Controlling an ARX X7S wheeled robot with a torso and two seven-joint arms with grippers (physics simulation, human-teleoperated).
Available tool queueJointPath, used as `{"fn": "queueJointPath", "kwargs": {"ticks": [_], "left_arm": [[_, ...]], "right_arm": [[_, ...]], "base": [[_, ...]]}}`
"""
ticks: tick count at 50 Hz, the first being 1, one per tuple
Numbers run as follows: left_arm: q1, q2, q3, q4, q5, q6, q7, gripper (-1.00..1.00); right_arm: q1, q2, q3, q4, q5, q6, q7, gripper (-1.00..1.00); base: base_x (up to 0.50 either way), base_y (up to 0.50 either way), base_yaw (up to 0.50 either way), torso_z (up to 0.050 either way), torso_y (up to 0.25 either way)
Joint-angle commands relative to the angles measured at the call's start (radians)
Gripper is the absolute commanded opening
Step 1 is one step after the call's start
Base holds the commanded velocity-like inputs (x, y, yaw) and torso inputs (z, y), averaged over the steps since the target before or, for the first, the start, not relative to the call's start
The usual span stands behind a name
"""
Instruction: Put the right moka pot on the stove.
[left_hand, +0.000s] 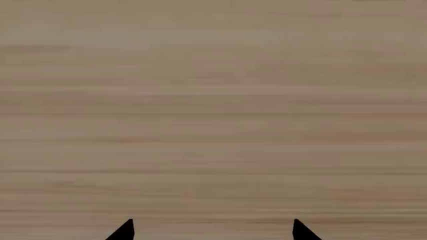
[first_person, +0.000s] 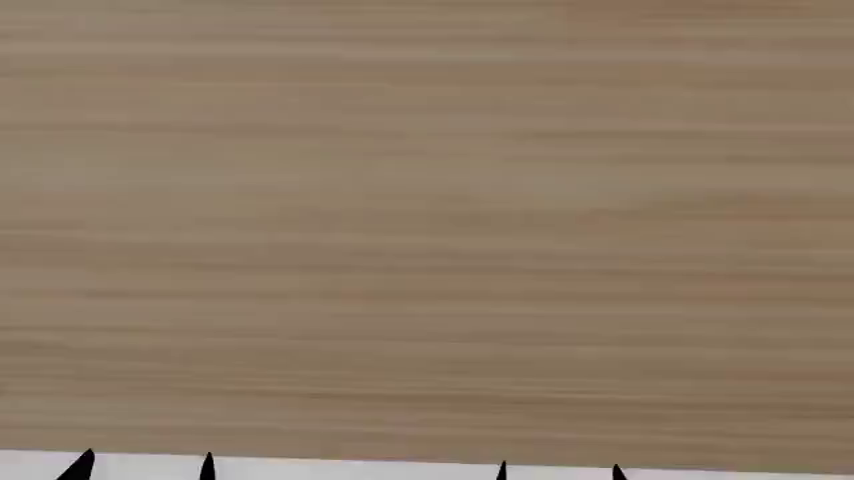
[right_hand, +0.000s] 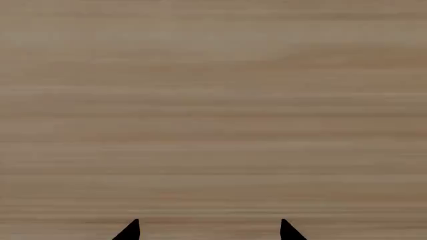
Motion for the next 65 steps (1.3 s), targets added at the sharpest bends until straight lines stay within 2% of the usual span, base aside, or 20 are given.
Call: {"fn": "queueJointPath", "kwargs": {"ticks": [1, 2, 9, 11, 12, 14, 39, 65], "left_arm": [[0.0, -0.01, 0.011, 0.0, 0.0, 0.0, -0.011, 1.0], [0.007, -0.009, 0.008, -0.003, -0.025, 0.038, -0.004, 1.0], [0.008, -0.037, 0.042, -0.006, -0.052, 0.048, -0.03, 1.0], [0.013, -0.04, 0.047, -0.001, -0.046, 0.056, -0.035, 1.0], [-0.001, -0.042, 0.048, -0.002, -0.042, 0.003, -0.048, 1.0], [-0.002, -0.046, 0.052, 0.004, -0.049, -0.005, -0.052, 1.0], [-0.001, -0.082, 0.093, 0.005, -0.088, 0.01, -0.089, 1.0], [-0.002, -0.109, 0.125, -0.001, -0.11, 0.036, -0.123, 1.0]], "right_arm": [[0.0, 0.009, -0.013, 0.0, 0.009, 0.0, 0.013, 1.0], [0.002, 0.012, -0.009, 0.018, 0.029, -0.022, -0.012, 1.0], [0.004, 0.034, -0.023, 0.019, 0.091, -0.031, 0.007, 1.0], [0.008, 0.038, -0.028, 0.018, 0.069, -0.015, 0.028, 1.0], [0.001, 0.039, -0.047, 0.001, 0.039, -0.002, 0.046, 1.0], [0.001, 0.043, -0.052, -0.002, 0.044, 0.002, 0.051, 1.0], [0.007, 0.079, -0.101, 0.013, 0.06, -0.004, 0.105, 1.0], [0.014, 0.106, -0.136, 0.02, 0.083, -0.006, 0.139, 1.0]], "base": [[0.0, 0.0, 0.0, 0.0, 0.0], [0.0, 0.0, 0.0, 0.021, 0.0], [0.0, 0.0, 0.0, 0.012, 0.0], [0.0, 0.0, 0.0, 0.014, 0.0], [0.0, 0.0, 0.0, 0.024, 0.0], [0.0, 0.0, 0.0, 0.029, 0.008], [0.0, 0.0, 0.0, 0.042, 0.031], [0.19, 0.0, 0.0, 0.001, 0.0]]}}
